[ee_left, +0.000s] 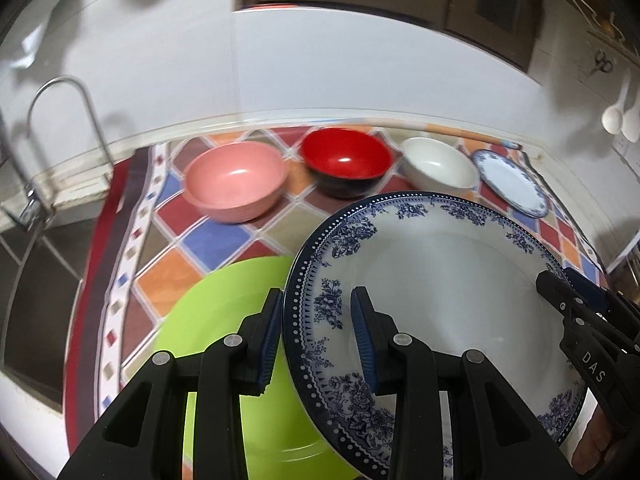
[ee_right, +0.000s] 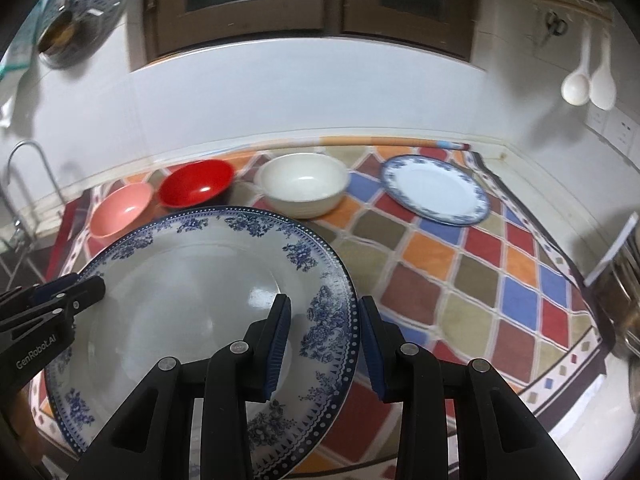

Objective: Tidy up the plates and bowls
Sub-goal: 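Carry the blue-rimmed plate with both grippers over the green plate, then lower the blue-rimmed plate onto the green plate and open both grippers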

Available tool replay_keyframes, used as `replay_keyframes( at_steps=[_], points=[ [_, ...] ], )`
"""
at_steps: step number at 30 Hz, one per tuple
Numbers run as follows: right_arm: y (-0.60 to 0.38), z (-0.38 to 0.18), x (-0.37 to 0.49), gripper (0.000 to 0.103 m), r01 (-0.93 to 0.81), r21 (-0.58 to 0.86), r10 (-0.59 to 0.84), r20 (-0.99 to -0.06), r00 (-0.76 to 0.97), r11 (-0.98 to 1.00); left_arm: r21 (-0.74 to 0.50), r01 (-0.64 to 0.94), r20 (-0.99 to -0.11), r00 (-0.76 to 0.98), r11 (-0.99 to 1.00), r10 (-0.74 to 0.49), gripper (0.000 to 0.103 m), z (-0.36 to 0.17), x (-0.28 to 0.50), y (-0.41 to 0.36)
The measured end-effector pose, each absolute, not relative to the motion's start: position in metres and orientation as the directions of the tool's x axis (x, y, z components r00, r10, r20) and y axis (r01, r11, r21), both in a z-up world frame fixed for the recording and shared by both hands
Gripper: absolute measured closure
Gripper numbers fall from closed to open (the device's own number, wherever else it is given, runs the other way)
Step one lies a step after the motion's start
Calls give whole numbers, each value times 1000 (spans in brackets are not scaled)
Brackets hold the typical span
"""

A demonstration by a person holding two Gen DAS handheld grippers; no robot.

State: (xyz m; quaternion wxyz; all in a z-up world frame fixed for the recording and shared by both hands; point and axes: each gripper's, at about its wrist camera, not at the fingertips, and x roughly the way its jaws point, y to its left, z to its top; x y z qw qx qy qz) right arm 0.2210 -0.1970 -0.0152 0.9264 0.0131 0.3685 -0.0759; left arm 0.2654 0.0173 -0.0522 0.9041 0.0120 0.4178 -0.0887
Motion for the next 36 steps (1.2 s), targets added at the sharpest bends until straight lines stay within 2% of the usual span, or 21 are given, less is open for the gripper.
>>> replay_keyframes(
  at_steps=[20,36],
  points=[
    [-97,-48,235,67,-52,-12,26,-736,677,999,-32,-4,-806,591,999,-23,69,-87,254,110],
    [-69,-81,259,67,-101,-34,36,-782,622,994,-25,-43,-852,523,999,1,69,-118,269,125]
  ],
)
